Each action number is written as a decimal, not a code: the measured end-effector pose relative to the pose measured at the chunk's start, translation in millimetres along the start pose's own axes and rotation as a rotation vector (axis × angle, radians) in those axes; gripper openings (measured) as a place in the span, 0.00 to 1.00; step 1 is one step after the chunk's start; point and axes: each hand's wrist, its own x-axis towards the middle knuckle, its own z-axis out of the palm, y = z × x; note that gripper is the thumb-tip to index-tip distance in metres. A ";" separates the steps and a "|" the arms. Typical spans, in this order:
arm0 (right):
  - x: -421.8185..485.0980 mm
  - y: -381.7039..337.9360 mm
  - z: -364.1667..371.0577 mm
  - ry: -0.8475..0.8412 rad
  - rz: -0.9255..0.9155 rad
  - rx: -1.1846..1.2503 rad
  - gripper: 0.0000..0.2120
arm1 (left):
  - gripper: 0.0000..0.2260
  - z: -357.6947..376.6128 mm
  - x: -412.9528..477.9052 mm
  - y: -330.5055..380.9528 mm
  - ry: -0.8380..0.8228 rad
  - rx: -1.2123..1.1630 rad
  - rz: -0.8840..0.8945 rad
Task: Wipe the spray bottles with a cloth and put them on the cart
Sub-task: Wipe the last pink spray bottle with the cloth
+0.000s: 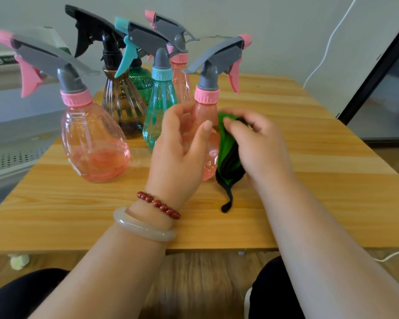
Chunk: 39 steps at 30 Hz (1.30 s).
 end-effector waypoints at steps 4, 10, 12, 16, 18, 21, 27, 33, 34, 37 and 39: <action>-3.0 -0.1 9.8 0.025 -0.060 0.208 0.09 | 0.17 3.6 -2.3 -0.6 -0.049 -0.097 -0.026; 0.6 13.2 8.2 -0.003 0.209 0.095 0.10 | 0.23 1.9 -0.3 -2.2 0.016 0.107 0.035; 2.8 9.8 5.1 -0.010 0.228 0.235 0.10 | 0.22 0.8 0.3 -3.0 0.040 0.115 0.047; 3.4 4.1 2.2 -0.036 0.178 0.578 0.09 | 0.21 1.7 -1.9 -0.2 0.017 0.107 0.094; 6.1 9.0 1.5 -0.050 0.159 0.522 0.09 | 0.24 1.9 -2.8 1.0 0.007 0.007 0.050; 7.2 13.6 0.7 -0.067 0.226 0.348 0.09 | 0.19 1.9 -4.5 0.0 -0.014 -0.108 0.027; 8.5 5.3 -0.6 -0.001 0.198 0.387 0.07 | 0.23 7.1 -3.9 -1.5 -0.040 0.013 0.073; 10.7 5.1 -4.9 -0.064 0.174 0.410 0.08 | 0.23 4.1 -2.9 -4.6 0.041 0.191 0.157; 11.2 8.1 -6.2 -0.071 0.185 0.314 0.09 | 0.23 3.0 -3.1 -4.1 0.044 0.205 0.163; 10.2 11.6 -8.6 -0.076 0.202 0.148 0.13 | 0.24 1.5 -2.6 -1.1 0.056 0.213 0.173; 9.0 10.1 -8.0 -0.066 0.187 0.181 0.14 | 0.21 1.8 -3.1 1.6 0.068 0.147 0.138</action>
